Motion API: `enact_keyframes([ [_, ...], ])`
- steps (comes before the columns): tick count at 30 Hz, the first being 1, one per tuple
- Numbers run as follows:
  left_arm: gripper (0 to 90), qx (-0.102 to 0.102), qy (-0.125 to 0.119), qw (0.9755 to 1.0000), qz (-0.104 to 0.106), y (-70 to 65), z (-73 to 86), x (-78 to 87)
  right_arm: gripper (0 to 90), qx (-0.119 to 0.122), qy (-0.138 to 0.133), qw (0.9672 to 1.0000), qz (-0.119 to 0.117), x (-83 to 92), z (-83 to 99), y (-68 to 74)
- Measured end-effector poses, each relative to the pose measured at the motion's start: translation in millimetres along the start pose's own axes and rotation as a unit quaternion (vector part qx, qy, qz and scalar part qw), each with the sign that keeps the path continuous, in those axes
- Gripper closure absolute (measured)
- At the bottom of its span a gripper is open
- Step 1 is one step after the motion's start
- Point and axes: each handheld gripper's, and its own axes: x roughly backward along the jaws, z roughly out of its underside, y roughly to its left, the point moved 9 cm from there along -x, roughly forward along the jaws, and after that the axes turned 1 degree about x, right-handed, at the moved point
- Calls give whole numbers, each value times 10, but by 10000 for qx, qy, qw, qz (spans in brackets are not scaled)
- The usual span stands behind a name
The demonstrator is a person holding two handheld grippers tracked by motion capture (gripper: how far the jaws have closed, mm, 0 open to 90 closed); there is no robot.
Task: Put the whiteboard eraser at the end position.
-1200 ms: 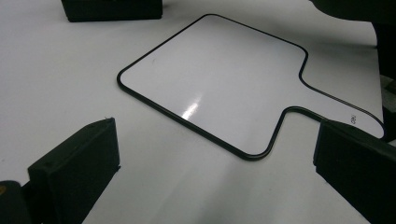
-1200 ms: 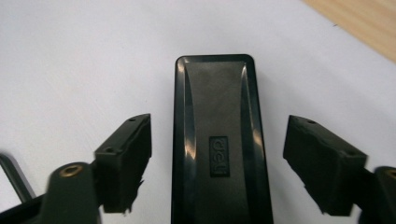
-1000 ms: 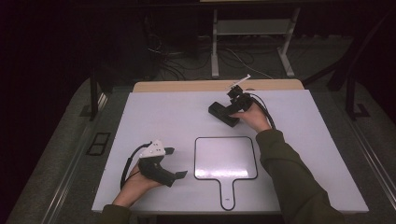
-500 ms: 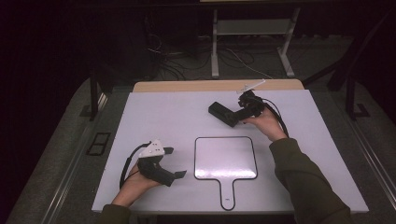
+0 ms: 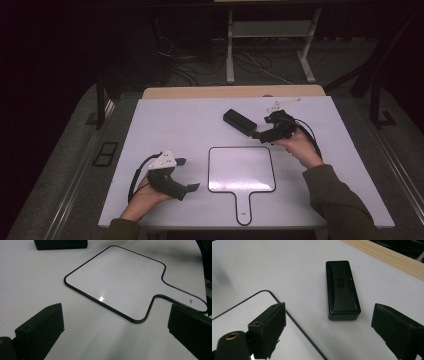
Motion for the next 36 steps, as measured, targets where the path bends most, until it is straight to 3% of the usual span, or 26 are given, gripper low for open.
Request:
enact_keyframes([
  [13, 0, 32, -21, 10000, -83, 53, 37, 24, 112, -80, -206, 9997, -93, 261, 302, 191],
  [17, 0, 97, -127, 9998, -69, 45, 24, 42, 112, -82, -294, 9995, -88, 358, 406, 247],
  [22, 0, 97, -126, 9998, -72, 18, 22, 40, 112, -97, -434, 9990, -2, 487, 541, 309],
  [28, 0, 109, -113, 9999, -70, -3, 18, 31, 112, -126, -588, 9982, -77, 629, 695, 392],
  [36, 0, 101, -113, 9999, -48, -22, 15, 29, 112, -224, -659, 9976, -23, 765, 958, 449],
])
